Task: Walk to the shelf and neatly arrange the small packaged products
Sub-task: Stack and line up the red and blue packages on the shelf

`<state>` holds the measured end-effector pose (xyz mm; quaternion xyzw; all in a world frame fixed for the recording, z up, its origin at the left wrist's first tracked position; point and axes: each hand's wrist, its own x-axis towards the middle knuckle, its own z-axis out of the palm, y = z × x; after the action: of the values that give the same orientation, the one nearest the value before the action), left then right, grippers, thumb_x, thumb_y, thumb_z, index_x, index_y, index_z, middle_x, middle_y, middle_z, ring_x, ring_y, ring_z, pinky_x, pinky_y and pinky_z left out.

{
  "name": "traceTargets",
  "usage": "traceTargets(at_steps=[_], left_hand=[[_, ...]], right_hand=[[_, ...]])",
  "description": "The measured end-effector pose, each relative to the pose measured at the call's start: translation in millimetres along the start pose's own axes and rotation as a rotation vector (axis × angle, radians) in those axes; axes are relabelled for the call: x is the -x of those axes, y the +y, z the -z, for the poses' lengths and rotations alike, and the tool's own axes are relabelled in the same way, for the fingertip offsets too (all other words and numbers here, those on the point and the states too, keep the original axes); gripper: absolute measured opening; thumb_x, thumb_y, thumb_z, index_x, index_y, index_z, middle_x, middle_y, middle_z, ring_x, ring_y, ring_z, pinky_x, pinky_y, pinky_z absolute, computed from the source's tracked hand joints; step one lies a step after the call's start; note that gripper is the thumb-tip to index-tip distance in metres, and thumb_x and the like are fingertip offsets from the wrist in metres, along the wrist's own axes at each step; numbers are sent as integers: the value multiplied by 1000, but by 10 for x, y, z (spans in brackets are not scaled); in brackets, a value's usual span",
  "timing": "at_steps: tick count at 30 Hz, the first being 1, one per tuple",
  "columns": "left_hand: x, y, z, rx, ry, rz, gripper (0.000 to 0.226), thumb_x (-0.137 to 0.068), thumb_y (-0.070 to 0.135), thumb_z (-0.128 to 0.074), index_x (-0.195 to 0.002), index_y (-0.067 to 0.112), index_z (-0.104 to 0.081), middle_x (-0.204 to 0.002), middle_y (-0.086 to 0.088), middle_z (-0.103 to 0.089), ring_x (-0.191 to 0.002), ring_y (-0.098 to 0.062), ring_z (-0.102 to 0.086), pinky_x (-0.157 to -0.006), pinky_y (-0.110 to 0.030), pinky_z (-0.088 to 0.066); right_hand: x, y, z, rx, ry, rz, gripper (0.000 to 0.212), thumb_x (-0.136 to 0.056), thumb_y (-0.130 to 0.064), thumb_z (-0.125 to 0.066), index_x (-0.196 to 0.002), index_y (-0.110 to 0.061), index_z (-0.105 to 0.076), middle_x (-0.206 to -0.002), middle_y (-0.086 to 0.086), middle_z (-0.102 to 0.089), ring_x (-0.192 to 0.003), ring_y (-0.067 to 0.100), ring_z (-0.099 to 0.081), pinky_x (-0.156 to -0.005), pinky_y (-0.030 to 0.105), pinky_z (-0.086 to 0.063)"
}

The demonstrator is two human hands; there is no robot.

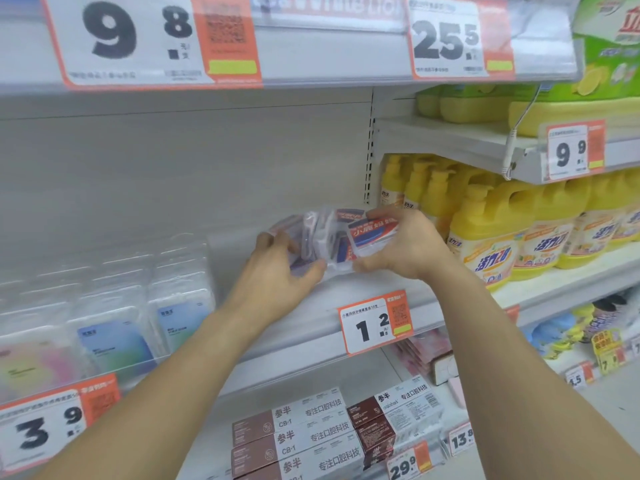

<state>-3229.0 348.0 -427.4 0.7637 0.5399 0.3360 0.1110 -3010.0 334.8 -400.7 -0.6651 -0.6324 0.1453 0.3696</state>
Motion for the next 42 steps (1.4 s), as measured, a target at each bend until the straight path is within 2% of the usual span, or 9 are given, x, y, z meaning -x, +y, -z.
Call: traceTargets(at_steps=[6,10,13,16,20,25,29,37,42], left_hand=[[-57,31,33,298,51,157,51,-96,47,-45,-62,10,-48,-59,-8,-53,-67,-32,-51,-61,-32,-47],[-89,127,38,956,-23,621,48,-100,50,-36,-88,13,-64,-87,-21,-70,-80,-37,-70,-70,-51,-60],[-71,184,-12,1066,-80,719,56,-99,57,-29,-98,12,-63,-87,-20,-72,-77,-36,-72,-65,-47,-60],[-70,202,-74,1021,-117,693,50,-93,58,-46,-99,12,-66,-86,-16,-75,-76,-32,-74,-63,-45,-61],[-24,213,-126,934,-75,615,9,-87,12,-68,-94,13,-63,-94,-15,-73,-80,-27,-73,-63,-40,-62],[-8,154,-142,900,110,528,38,-70,3,-77,-97,18,-55,-103,-11,-67,-91,-31,-70,-83,-47,-58],[26,166,-116,952,174,379,49,-69,-8,-74,-105,20,-56,-96,-6,-68,-77,-16,-67,-63,-22,-56],[17,136,-127,752,145,383,38,-78,14,-78,-108,13,-54,-96,-4,-67,-83,-17,-67,-70,-27,-52],[14,144,-70,389,-15,332,53,-81,25,-74,-126,17,-46,-105,-1,-56,-94,-23,-59,-82,-29,-48]], right_hand=[[-23,-31,-69,44,27,37,95,-41,-29,-98,-127,-26,-60,-118,-2,-63,-101,17,-64,-81,25,-50],[2,25,-2,44,25,11,94,-44,-28,-98,-129,-22,-59,-112,-2,-67,-101,17,-65,-85,29,-52],[24,32,28,36,-32,-31,94,-45,-35,-98,-130,-24,-58,-109,-5,-67,-99,14,-64,-80,23,-49],[24,14,21,16,-133,-53,96,-48,-46,-96,-133,-25,-57,-118,-6,-65,-105,13,-61,-85,24,-47],[18,13,16,85,-239,-84,98,-52,-38,-96,-137,-26,-50,-126,-5,-61,-106,14,-59,-86,25,-47],[-1,-9,34,132,-167,-122,103,-28,-52,-93,-119,-23,-55,-112,1,-63,-97,16,-63,-81,31,-57],[15,-95,99,24,-174,-112,78,-49,-47,-95,-107,-25,-47,-94,-11,-60,-80,5,-61,-63,19,-51],[70,-165,74,12,-382,-175,68,-51,-51,-93,-104,-26,-60,-97,-8,-69,-80,10,-66,-58,21,-49],[45,-93,28,210,-319,-182,105,-53,-41,-95,-142,-23,-44,-114,-9,-54,-100,14,-54,-85,26,-46]])
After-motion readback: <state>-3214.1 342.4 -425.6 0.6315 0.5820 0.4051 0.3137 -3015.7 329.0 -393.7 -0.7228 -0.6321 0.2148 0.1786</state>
